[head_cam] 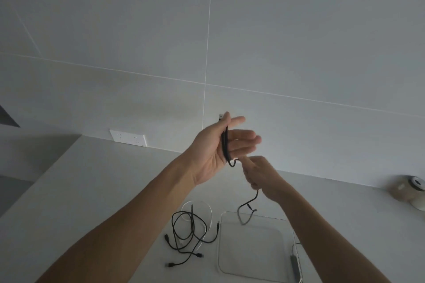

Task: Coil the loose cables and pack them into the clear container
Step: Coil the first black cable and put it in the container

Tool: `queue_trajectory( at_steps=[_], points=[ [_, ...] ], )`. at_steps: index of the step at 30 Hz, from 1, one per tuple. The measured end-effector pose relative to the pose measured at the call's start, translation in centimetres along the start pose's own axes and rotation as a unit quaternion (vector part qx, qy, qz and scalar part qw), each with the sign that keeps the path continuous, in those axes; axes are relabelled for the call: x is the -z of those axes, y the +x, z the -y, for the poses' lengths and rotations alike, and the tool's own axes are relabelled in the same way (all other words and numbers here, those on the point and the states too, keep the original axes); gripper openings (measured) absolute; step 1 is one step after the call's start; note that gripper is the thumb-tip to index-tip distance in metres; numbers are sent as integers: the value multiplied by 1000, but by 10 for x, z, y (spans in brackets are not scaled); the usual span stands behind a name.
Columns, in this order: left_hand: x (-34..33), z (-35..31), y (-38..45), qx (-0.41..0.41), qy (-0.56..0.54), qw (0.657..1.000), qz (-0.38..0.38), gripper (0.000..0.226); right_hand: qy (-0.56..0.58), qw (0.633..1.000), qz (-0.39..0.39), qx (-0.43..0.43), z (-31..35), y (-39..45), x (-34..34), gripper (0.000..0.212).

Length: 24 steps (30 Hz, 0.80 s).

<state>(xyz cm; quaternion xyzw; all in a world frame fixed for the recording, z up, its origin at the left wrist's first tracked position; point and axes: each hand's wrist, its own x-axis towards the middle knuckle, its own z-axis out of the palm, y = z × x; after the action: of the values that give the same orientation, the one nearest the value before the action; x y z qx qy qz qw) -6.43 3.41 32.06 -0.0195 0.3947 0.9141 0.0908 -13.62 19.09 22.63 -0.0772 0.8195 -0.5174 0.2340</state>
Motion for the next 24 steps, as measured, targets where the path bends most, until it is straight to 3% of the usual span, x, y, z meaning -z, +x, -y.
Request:
queue_trajectory(
  at_steps=[3, 7, 12, 15, 19, 24],
  points=[
    [3, 15, -3, 56, 46, 997, -2, 49, 42, 999, 25, 19, 28, 9, 23, 39],
    [9, 35, 0, 117, 75, 990, -26, 40, 61, 997, 34, 24, 78, 6, 42, 55],
    [20, 44, 11, 93, 91, 989, -74, 44, 5, 997, 40, 67, 106, -22, 40, 39],
    [22, 43, 19, 60, 106, 988, -94, 41, -33, 993, 24, 113, 101, -44, 23, 34],
    [25, 43, 29, 48, 69, 993, -79, 29, -65, 982, -58, 170, 69, -66, -5, 19],
    [25, 49, 31, 71, 8, 997, -31, 49, 47, 986, -77, 143, 40, -89, -19, 24]
  ],
)
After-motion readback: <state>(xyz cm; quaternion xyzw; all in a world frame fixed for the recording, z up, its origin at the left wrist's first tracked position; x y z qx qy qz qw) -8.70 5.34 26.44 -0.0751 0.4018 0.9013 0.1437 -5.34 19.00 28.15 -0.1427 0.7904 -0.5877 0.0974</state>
